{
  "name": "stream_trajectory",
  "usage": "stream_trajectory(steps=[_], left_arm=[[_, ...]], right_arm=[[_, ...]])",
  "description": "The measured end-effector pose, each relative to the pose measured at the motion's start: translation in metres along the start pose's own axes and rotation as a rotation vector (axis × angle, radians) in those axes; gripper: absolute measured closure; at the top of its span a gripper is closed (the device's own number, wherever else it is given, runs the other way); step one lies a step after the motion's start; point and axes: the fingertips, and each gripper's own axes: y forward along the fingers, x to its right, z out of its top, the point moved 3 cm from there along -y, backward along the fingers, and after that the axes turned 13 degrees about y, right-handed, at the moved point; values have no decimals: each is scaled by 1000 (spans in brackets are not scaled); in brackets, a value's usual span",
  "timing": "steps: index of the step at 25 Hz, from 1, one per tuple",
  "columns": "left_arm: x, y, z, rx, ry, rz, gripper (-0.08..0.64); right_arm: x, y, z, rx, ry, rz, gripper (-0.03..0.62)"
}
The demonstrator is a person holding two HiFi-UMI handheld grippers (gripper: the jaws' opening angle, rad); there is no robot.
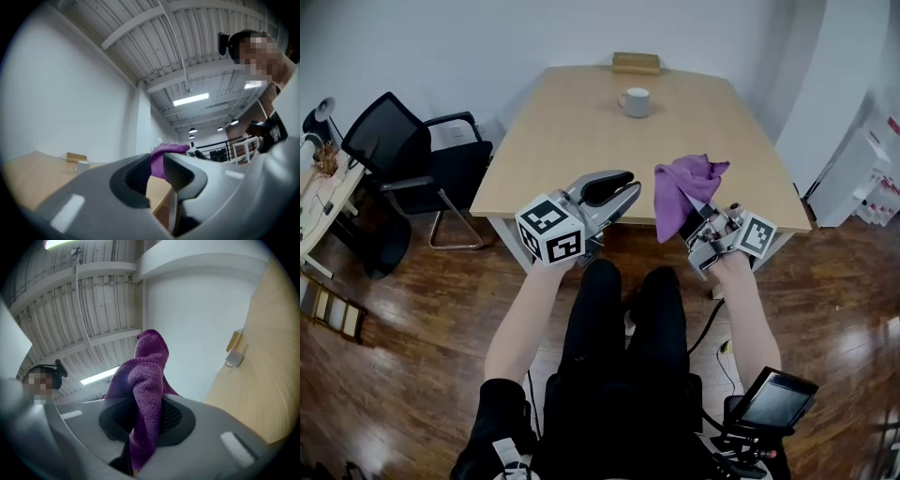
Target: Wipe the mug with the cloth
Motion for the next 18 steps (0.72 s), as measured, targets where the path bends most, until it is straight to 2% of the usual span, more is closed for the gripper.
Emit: stream_trajectory(steps=[15,18], left_arm=[[100,-45,25,-7,16,-1,457],[108,-54,36,-4,15,-1,457]], right_arm=[[-69,-53,-71,2,0,25,529],[-83,-50,-79,-1,1,26,529]])
